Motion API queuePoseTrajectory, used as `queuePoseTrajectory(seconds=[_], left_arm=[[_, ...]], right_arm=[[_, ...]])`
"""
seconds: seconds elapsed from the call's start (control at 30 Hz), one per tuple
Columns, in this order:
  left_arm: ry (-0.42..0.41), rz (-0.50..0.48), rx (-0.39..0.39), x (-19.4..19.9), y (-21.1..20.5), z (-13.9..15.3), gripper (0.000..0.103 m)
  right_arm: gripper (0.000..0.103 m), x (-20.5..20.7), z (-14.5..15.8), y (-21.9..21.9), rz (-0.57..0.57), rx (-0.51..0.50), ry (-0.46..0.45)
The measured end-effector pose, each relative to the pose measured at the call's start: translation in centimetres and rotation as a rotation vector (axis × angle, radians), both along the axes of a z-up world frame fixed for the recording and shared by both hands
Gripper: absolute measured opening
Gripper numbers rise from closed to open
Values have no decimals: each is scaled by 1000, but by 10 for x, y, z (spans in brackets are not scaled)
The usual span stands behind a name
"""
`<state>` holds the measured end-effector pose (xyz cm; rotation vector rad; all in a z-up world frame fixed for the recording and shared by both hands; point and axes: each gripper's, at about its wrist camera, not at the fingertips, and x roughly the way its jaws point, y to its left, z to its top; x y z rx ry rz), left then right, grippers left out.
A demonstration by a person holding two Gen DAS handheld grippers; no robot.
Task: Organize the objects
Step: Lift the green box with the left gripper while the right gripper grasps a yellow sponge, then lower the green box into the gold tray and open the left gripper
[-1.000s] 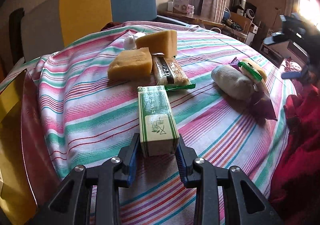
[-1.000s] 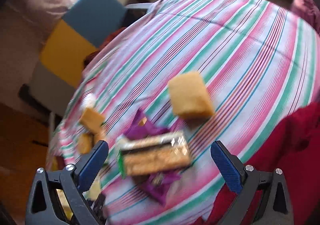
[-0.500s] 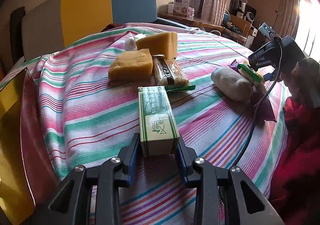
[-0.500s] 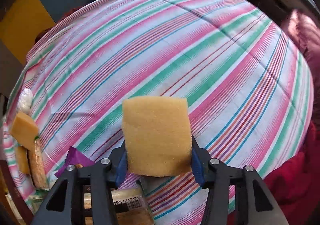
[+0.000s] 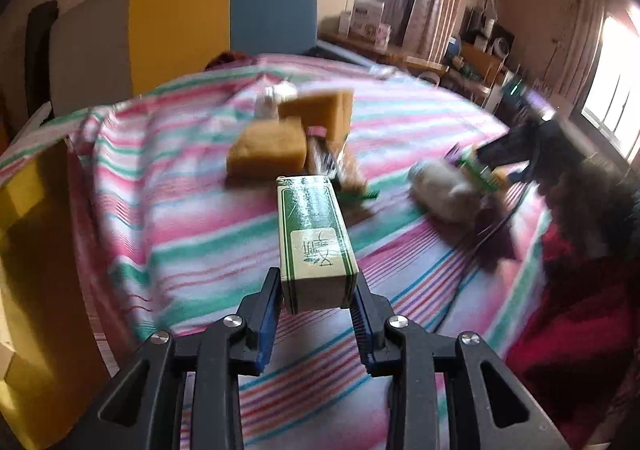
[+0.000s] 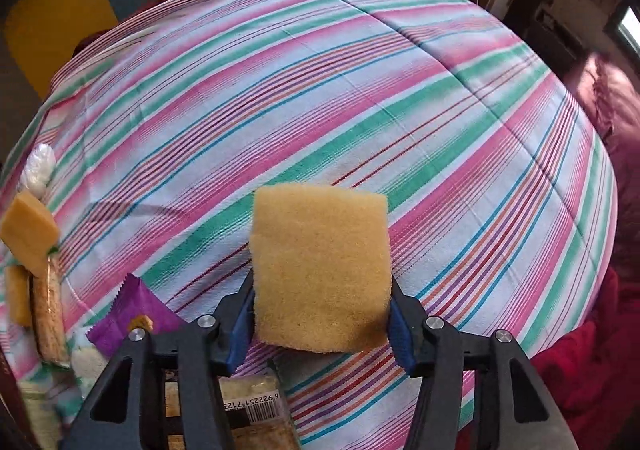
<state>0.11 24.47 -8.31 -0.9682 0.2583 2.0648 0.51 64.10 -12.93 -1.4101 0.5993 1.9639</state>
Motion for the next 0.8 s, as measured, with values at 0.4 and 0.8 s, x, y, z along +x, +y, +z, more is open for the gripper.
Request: queuePoseTrajectory(seconds=[0.4,0.8], left_arm=[[73,441,-23,-30,-161,71,32],[-39,779,-175,-59,-263,18,33]], right_arm=[[57,5,3,10,43,45,-20],[56,7,1,13,58,71,-35]])
